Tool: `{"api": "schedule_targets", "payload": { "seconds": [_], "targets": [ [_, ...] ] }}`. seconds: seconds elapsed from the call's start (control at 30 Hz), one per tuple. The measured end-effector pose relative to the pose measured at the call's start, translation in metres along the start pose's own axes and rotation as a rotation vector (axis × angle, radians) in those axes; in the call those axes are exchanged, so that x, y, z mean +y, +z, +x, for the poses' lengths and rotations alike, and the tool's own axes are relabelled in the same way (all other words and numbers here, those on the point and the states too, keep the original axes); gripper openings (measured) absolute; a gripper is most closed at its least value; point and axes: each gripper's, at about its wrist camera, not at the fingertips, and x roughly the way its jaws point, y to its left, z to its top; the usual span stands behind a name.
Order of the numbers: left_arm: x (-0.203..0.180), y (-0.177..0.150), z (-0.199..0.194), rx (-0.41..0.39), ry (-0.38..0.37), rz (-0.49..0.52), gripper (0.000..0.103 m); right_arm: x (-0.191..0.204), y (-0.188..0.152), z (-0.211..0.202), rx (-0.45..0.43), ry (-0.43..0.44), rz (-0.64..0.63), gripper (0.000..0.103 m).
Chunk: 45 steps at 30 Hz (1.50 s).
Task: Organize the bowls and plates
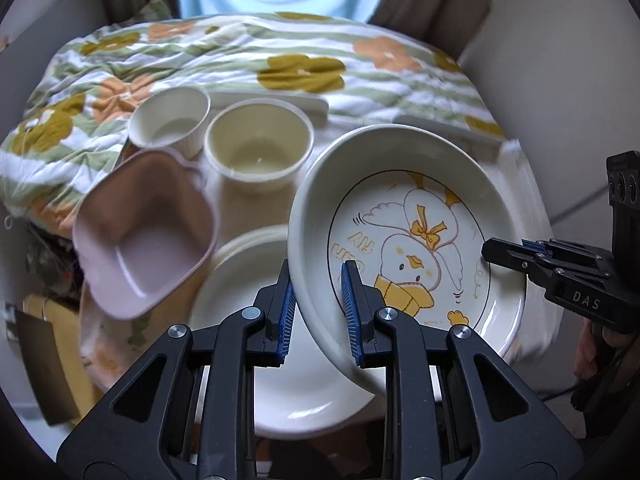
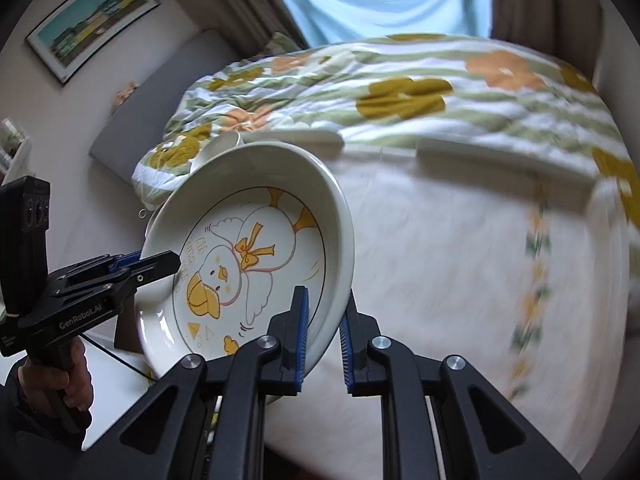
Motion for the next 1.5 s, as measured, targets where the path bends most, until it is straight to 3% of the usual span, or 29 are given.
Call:
{"api": "schedule_targets", "payload": {
  "seconds": [0.2,0.43,0.7,1.5],
  "targets": [
    [0.036,-0.035,0.005,0.057,-0.026,0.046,0.02,0.029,-0.038,0.019,0.018,-0.029,0.102,0.013],
    [0.061,-0.062,0.03,0.1,-0.047,0.04,0.02,0.051,-0.053,0.038,0.04,-0.129,0.073,0.013],
    [0.07,-0.06,0.048,0.102,-0.016,0.042,0.02,0.059,-0.056,0.053,0.047,-0.153,0.059,0.013],
    [0.027,-0.065,0.059,0.035,0.352,0.3,0.02,0.067,-0.054,0.069,0.066,-0.191,-0.018,0.013]
  ]
}}
